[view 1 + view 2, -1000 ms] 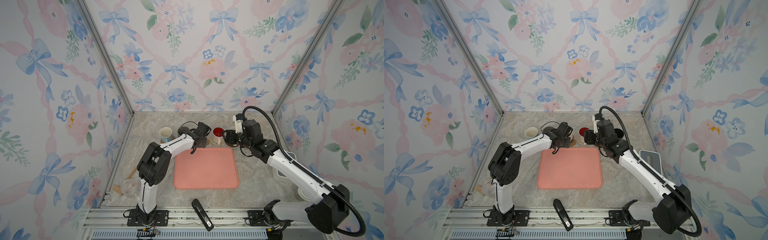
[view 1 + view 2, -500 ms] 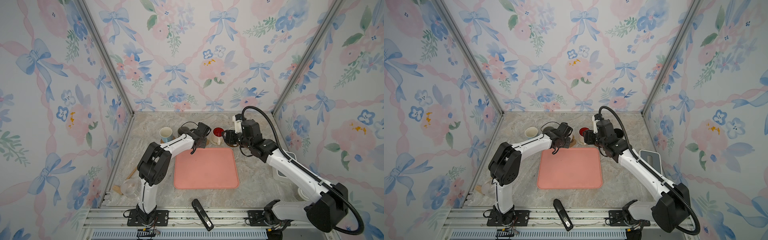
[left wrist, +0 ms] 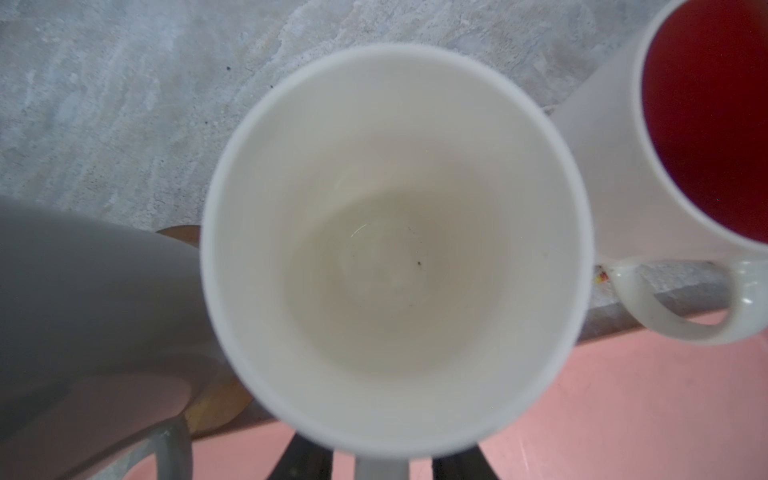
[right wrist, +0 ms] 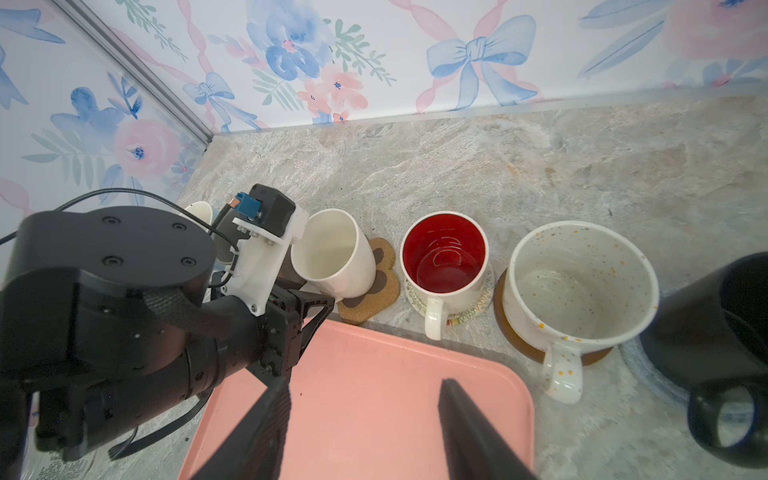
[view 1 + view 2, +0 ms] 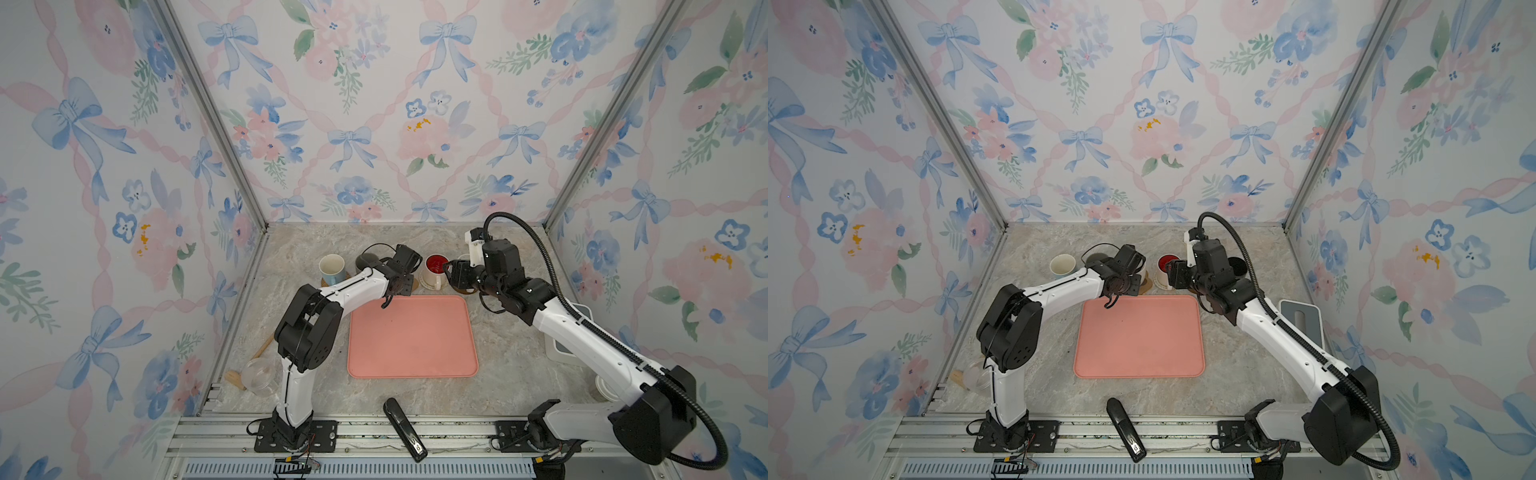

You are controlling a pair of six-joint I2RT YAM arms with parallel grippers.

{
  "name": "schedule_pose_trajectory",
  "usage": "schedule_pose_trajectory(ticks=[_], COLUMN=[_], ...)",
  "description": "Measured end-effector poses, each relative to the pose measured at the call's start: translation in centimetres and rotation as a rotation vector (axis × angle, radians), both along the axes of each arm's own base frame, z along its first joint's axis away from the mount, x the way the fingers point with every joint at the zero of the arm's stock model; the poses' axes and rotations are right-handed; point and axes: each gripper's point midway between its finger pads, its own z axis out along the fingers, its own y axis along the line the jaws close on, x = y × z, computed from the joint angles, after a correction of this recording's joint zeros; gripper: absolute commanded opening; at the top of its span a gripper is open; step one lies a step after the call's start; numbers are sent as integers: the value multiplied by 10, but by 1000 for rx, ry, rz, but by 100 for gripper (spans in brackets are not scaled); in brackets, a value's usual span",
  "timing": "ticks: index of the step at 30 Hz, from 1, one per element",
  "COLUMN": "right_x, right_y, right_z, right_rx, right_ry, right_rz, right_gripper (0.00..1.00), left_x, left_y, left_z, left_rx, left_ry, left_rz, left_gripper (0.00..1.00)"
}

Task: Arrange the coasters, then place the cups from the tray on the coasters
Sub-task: 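Lower the cream mug onto the paw-shaped cork coaster with the left gripper, then open the left gripper and raise it off the cream mug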

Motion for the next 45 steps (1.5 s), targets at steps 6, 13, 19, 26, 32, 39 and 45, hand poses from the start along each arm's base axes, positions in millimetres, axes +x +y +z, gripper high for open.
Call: schedule_pose_trajectory(ticks=[6,13,19,26,32,39,45], right_x=[1,1,1,0,1,-4,-5], right_y=[-1,-1,-1,-7,-16,-34,-49], right_z=[0,0,0,-5,-9,-7,-1], right_rx=[2,2,2,-26,-66,-102,-138], right_ry=[1,1,1,13,6,-13,-36], right_rz=[-2,-2,-3,-23,-57,-117,-163], right_gripper=[61,62,67,76,83,97,97], left_x=[1,2,-4,-21,-46,-83,-109], left_y=[0,1,1,16,47,100,141], left_z=[1,21,64,95,123,170,161], left_rx=[-5,-18,-51,-73,-73,-100,-69], left_ry=[-3,-46,-129,-186,-261,-445,-546], left_rz=[5,13,15,31,77,156,190], left_gripper=[45,47,47,47,49,69,87])
